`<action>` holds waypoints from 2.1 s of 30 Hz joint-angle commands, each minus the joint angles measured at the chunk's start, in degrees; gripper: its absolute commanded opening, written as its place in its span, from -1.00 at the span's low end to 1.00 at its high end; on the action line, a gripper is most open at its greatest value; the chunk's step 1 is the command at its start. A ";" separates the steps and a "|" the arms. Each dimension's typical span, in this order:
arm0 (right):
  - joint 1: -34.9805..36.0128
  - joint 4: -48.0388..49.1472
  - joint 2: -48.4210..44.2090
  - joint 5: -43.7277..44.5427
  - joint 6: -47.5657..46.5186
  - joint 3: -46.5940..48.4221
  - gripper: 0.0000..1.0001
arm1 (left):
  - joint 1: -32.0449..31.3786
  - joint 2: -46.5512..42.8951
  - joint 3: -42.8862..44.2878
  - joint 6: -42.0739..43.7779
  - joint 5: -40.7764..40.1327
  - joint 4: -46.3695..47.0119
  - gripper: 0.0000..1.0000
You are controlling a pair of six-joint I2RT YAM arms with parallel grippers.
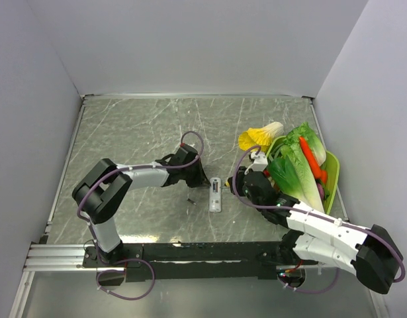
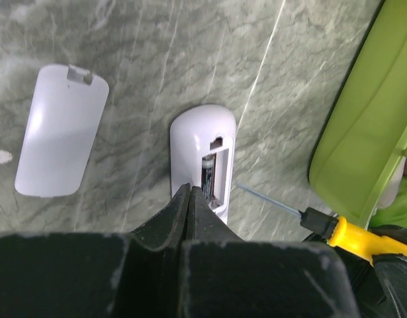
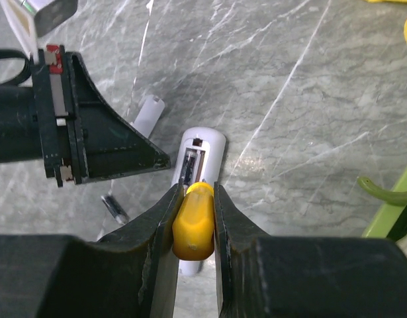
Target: Unload the batteries from the remote control
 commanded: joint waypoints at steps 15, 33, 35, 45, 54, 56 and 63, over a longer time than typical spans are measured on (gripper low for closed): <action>-1.32 -1.63 3.28 2.34 12.32 4.54 -1.00 | 0.34 2.06 1.81 0.66 0.60 -0.62 -0.98; -2.55 3.72 7.32 1.03 13.73 4.10 -1.00 | 0.25 3.56 1.02 -0.04 2.36 1.14 -0.98; -2.64 4.17 7.33 1.02 14.61 3.40 -1.00 | 0.25 3.56 0.94 -0.04 2.45 1.31 -0.98; -3.78 5.31 8.11 -1.00 16.45 2.70 -1.00 | 0.07 4.26 -1.35 -2.06 5.35 4.92 -0.98; -4.22 3.64 8.91 -3.98 19.09 1.29 -1.00 | 0.07 4.52 -1.09 -1.89 5.09 4.83 -0.98; -4.40 2.68 8.56 -3.81 18.92 1.20 -1.00 | 0.07 4.44 -0.83 -1.80 4.82 4.56 -0.98; -6.68 3.11 8.03 -6.70 18.21 -0.81 -1.00 | 0.07 5.31 0.67 -1.18 3.94 3.16 -0.98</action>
